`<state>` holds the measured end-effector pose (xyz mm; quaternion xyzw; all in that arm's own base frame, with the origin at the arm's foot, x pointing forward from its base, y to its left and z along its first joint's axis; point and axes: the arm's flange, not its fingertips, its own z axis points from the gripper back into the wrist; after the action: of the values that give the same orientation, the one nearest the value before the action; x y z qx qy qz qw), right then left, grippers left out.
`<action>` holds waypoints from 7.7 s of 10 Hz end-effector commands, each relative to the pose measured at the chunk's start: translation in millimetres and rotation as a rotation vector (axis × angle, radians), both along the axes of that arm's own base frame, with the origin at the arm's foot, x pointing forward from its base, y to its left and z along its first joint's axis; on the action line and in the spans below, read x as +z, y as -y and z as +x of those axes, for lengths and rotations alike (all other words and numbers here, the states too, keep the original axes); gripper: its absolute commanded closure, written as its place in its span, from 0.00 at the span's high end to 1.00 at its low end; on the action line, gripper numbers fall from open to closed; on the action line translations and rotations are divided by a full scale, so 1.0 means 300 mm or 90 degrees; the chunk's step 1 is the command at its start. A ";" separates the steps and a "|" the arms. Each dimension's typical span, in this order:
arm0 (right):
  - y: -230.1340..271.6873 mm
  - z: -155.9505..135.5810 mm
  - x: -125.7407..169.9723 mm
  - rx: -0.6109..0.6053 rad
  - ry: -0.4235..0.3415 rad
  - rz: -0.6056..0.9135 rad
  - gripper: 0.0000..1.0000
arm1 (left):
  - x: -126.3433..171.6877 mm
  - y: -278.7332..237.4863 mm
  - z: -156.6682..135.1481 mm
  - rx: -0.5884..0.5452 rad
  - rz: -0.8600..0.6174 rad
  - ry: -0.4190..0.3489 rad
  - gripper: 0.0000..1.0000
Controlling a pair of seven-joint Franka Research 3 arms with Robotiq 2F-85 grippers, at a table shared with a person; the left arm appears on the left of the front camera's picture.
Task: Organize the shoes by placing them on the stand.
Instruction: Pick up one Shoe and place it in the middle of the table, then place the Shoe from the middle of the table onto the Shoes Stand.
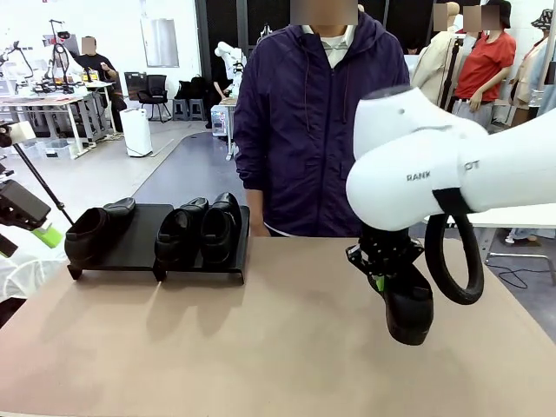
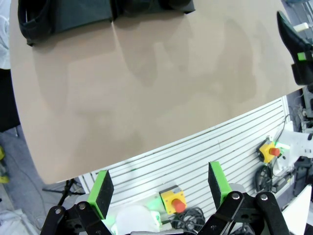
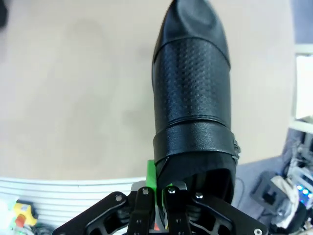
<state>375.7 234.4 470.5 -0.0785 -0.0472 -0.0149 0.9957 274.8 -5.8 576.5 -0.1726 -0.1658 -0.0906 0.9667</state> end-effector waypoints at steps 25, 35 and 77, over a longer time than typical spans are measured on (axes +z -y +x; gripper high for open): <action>-0.466 0.080 -0.167 0.130 -0.191 0.100 1.00 | 0.001 -0.008 -0.006 -0.007 0.010 -0.001 1.00; 0.658 -0.087 0.234 0.188 0.053 0.366 1.00 | 0.001 -0.008 -0.006 -0.007 0.010 -0.001 1.00; 0.828 -0.129 0.239 0.150 0.101 0.381 1.00 | -0.643 1.283 0.303 0.024 0.132 -0.137 1.00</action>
<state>336.3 -15.2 540.1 0.2234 -0.1270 0.0890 0.9623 360.1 -383.3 387.8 -0.0872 -0.0452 -0.0794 0.9920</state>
